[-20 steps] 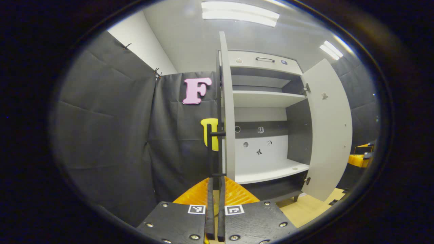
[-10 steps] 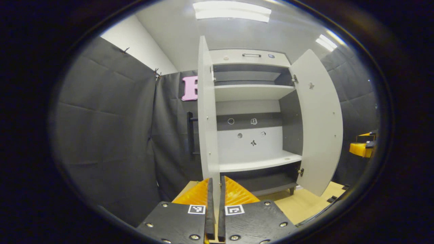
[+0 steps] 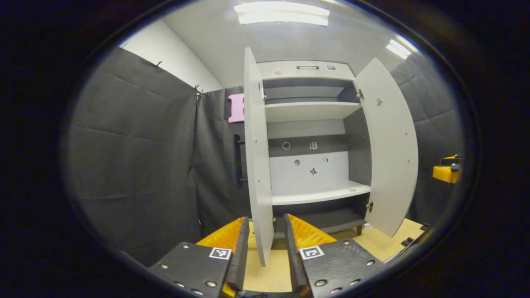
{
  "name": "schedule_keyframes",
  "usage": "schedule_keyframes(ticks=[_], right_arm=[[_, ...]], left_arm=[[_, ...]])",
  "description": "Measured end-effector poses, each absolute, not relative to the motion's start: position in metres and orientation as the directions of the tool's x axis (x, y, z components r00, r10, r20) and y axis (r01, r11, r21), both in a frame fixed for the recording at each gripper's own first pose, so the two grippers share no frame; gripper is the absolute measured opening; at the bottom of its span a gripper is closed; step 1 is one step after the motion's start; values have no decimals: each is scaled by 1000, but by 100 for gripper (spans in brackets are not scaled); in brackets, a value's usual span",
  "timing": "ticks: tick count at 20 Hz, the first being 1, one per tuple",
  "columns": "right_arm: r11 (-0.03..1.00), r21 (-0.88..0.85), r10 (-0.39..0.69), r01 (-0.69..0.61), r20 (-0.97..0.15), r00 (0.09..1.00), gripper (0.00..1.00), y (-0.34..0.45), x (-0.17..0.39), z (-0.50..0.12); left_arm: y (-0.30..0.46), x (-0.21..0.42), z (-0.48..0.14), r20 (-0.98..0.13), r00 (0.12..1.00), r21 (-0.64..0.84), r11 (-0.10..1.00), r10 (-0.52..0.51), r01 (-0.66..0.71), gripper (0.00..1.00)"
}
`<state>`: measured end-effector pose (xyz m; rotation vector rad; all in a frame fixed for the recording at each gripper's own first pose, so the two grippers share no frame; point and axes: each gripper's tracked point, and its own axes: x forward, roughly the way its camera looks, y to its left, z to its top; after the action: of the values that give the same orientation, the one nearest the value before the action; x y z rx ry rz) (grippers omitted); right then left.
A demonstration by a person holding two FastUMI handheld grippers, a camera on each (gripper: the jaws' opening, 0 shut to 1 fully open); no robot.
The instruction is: Open the right door of the double-door shoe cabinet with the right hand, and open the left door with the left hand.
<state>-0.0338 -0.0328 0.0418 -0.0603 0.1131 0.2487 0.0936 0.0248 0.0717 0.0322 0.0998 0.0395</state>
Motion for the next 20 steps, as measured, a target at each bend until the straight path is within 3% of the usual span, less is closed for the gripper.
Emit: schedule_keyframes(ticks=[2, 5, 20], right_arm=[[968, -43, 241, -247, -115, 964, 98, -34, -34, 43], [969, -43, 239, -245, -112, 965, 97, -34, -33, 44], [972, -34, 231, -234, -85, 969, 97, -34, -29, 53]], left_arm=[[25, 95, 72, -93, 995, 46, 998, 38, -34, 47], [23, 95, 73, -91, 995, 45, 999, 27, -23, 84], [31, 101, 73, -76, 994, 21, 997, 72, -71, 86]])
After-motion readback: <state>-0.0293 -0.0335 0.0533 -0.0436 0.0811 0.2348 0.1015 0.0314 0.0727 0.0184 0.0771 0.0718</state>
